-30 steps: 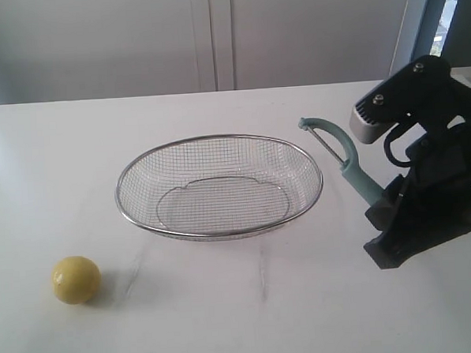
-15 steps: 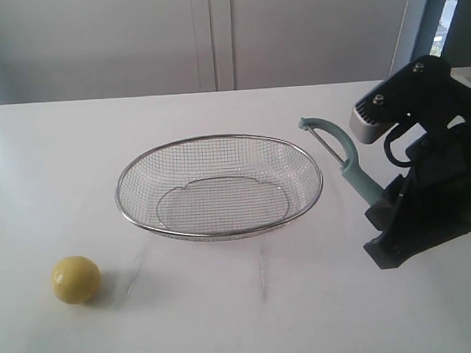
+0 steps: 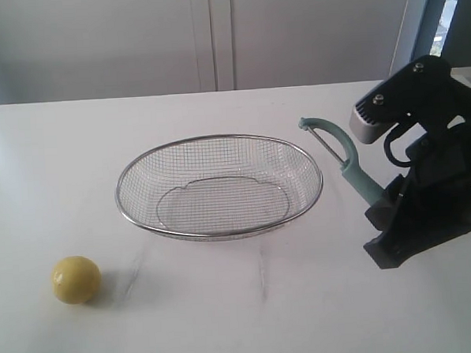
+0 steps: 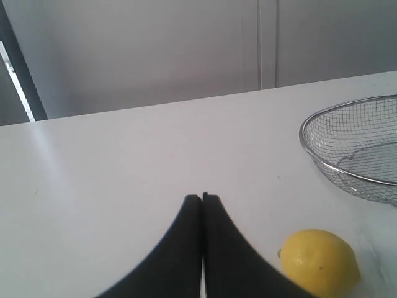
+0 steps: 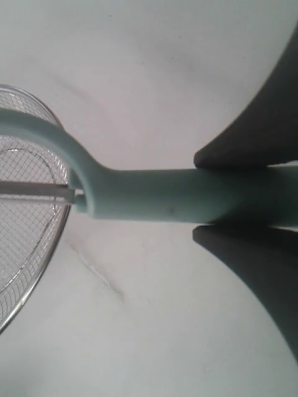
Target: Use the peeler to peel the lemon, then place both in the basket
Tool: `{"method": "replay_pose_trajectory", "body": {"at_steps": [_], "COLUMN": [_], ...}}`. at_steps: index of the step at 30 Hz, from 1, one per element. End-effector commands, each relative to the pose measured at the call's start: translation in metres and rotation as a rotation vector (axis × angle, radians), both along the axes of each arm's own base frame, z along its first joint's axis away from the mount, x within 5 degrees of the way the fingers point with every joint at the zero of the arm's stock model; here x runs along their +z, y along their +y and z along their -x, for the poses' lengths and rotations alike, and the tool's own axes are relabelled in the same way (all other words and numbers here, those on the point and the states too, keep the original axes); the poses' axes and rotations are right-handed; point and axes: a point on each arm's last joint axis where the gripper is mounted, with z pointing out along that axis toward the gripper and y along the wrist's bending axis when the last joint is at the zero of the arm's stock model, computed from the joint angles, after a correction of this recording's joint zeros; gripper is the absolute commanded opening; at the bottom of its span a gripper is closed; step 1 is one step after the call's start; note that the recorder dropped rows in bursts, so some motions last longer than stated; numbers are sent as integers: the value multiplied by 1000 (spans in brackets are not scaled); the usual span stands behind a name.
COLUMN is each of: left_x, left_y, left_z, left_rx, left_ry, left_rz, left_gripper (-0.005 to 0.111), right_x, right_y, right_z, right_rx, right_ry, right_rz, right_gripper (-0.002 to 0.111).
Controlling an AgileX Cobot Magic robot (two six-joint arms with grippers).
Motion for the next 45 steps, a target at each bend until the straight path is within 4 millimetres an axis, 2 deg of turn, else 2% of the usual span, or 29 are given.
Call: {"method": "replay_pose_trajectory", "body": {"at_steps": [1,8,11,17,24,35,41,45], "left_x": [2,10,14,32,50,63,64,76], "left_y": [0,1,1,4,7,9,10,10], "left_z": [0,0,0,3,10,18,19,23], "left_rx": [-4,6,12,17,15,8,7,4], "left_ry": [-32,-110,-148,-340,-552,-719,-736,-774], "left_rz": [-2,11,80,241,291,335,336,338], "left_gripper": [0,0,0,0,0,0,0,0], "right_x": [2,2,2,2,2,2,2,2], "right_y": [-1,-1,-1,-1,-1,-1,-1,-1], "right_z": [0,0,0,0,0,0,0,0], "right_rx": [-11,-11,-11,-11,-11,-11,-12,-12], "right_ry": [-11,-11,-11,-11,-11,-11,-11,-11], "right_rz": [-18,-18,-18,-18,-18,-18,-20,-20], "right_gripper": [0,0,0,0,0,0,0,0]}}
